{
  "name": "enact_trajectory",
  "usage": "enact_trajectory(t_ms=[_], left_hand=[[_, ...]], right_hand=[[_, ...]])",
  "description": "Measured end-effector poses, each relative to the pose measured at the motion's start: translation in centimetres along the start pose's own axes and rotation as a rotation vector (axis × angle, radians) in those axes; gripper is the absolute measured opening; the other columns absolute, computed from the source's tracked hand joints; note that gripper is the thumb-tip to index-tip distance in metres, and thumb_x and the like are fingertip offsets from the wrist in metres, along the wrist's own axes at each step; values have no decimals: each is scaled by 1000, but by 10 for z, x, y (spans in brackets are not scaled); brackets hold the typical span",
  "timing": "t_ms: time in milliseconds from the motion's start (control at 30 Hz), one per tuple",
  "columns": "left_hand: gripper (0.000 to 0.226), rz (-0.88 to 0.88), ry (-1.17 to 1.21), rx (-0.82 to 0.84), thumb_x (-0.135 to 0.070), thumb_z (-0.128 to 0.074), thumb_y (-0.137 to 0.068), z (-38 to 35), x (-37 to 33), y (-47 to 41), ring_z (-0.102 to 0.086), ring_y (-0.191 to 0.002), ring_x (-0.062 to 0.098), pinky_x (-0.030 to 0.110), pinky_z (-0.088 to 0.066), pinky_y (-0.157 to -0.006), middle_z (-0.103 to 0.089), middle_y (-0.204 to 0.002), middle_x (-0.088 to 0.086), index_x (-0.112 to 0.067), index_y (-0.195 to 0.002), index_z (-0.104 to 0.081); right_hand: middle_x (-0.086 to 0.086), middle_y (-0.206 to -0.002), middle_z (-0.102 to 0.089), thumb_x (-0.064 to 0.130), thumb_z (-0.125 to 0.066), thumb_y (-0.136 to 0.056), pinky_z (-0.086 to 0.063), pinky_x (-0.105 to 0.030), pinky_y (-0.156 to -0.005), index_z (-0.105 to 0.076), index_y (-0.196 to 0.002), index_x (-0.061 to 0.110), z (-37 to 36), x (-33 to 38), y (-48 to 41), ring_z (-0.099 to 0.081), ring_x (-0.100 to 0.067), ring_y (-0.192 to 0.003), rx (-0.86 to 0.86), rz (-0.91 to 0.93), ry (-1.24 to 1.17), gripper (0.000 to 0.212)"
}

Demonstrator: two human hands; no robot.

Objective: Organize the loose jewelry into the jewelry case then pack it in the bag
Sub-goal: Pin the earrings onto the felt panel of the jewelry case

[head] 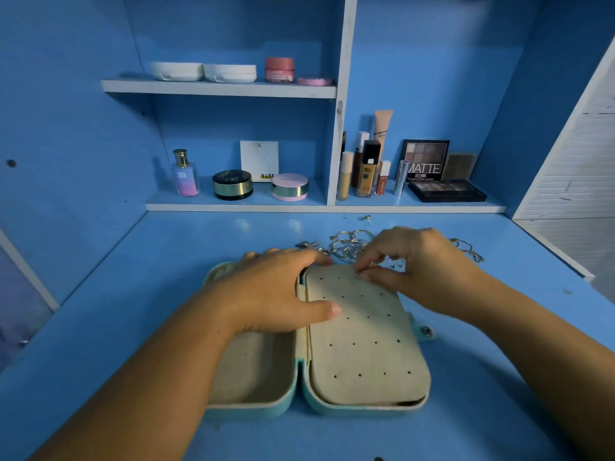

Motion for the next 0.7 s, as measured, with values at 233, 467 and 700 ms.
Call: enact_trajectory(t_ms=[233, 467, 700], left_hand=[[62, -41, 96, -79, -63, -66, -76, 0, 0, -5, -39, -126, 3, 32, -34, -107, -46, -130, -23, -47, -132, -45], [54, -153, 63, -219, -69, -53, -73, 2, -17, -4, -42, -111, -3, 27, -38, -100, -49, -111, -24, -46, -122, -54], [43, -183, 207, -257, -68, -49, -74, -1, -23, -9, -53, -106, 1, 36, -45, -96, -57, -101, -22, -46, -106, -68]], right_hand=[[18, -91, -71, 17, -74, -82, -47, -13, -81, -77, -93, 25, -6, -6, 14, -64, -2, -90, 97, -10, -223, 14], [22, -89, -64, 29, -64, -88, -39, -6, -66, -69, -102, 36, 7, -49, 13, -56, -2, -84, 3, -209, -96, 16], [11, -83, -62, 37, -60, -89, -41, -13, -62, -67, -104, 30, -8, -43, 15, -57, -6, -76, 95, -273, -59, 18]])
Point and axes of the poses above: each hand's wrist, its own y-axis away from the middle knuckle, its own z-axis out of the back of the hand, x = y × z, the point moved 9 cm from there along -y, towards the middle knuckle
